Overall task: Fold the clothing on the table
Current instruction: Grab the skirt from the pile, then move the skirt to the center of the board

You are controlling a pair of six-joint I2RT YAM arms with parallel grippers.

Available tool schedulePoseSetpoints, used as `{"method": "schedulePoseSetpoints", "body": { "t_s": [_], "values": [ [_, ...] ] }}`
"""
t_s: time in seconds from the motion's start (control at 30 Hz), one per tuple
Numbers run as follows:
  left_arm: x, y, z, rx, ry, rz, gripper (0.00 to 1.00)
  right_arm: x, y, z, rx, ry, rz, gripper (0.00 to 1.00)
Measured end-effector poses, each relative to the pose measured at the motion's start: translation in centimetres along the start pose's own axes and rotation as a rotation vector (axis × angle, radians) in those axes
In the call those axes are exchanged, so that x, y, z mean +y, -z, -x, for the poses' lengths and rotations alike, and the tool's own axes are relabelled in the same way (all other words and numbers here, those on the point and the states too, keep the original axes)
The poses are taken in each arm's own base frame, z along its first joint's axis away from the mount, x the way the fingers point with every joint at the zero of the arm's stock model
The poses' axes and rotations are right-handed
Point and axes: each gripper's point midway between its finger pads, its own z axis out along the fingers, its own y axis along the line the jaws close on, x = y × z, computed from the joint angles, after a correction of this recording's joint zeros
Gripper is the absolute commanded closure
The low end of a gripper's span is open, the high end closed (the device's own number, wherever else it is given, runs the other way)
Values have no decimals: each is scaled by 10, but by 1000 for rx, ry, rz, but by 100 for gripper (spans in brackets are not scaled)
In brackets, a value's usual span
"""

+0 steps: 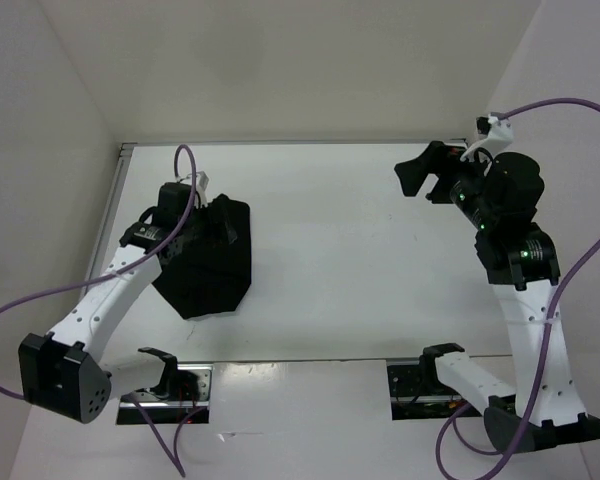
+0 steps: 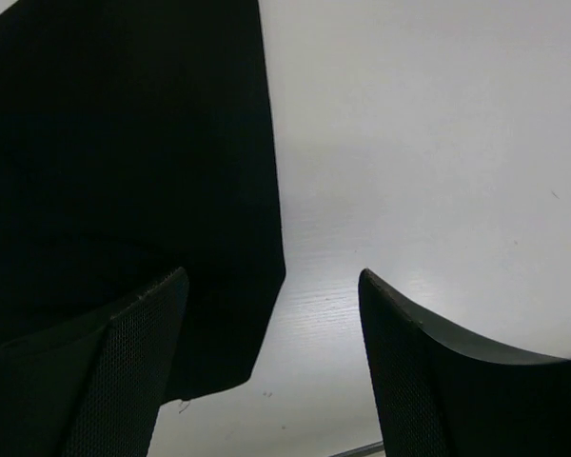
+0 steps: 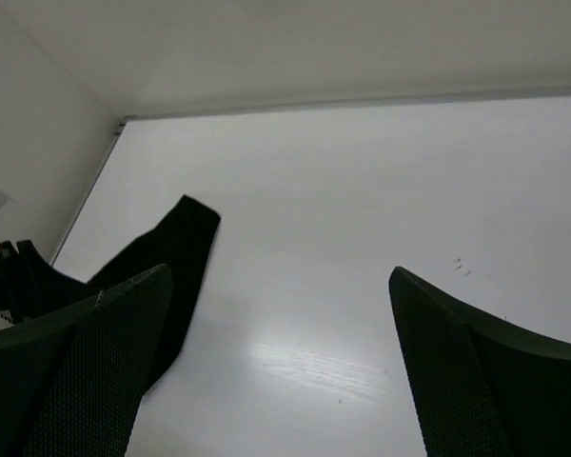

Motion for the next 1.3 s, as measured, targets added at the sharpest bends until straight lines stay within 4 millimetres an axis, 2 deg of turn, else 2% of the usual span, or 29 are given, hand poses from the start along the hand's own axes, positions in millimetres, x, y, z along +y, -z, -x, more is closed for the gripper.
{"method": "schedulePoseSetpoints", "body": {
  "t_s": [0.07,0.2,0.23,0.33,0.47,0.63,0.87,0.97,1.0,1.07,1.1,1.2,1.3],
  "values": [
    [7,-6,0,23,4,45,21,-1,-4,-10,22,-2,11,1],
    [36,-11,-8,69,53,231,21,-15,-25,-54,152,-29,-10,1],
    [43,-10,-12,82,73,274,21,-20,-29,-66,186,-39,-20,1],
    [61,-3,-32,130,122,375,21,-24,-30,-85,238,-54,-28,1],
    [68,2,-64,216,171,427,21,-22,-29,-84,235,-54,-16,1],
    [67,5,-85,289,198,466,20,-19,-28,-84,235,-54,1,1],
    [62,-9,-128,462,125,541,21,-18,-22,-80,221,-47,4,1],
    [62,-22,-152,559,52,581,47,-15,-12,-71,181,-39,8,1],
    [63,-27,-159,582,37,591,74,-14,-8,-67,166,-36,8,1],
    [61,-36,-169,618,9,588,96,-12,0,-61,139,-30,10,1],
    [61,-39,-172,630,-5,584,100,-11,3,-59,127,-25,10,1],
    [51,-48,-174,670,-61,549,100,-11,8,-54,104,-18,6,1],
    [12,-66,-159,642,-111,429,100,-14,8,-54,104,-17,-10,1]
  ]
}}
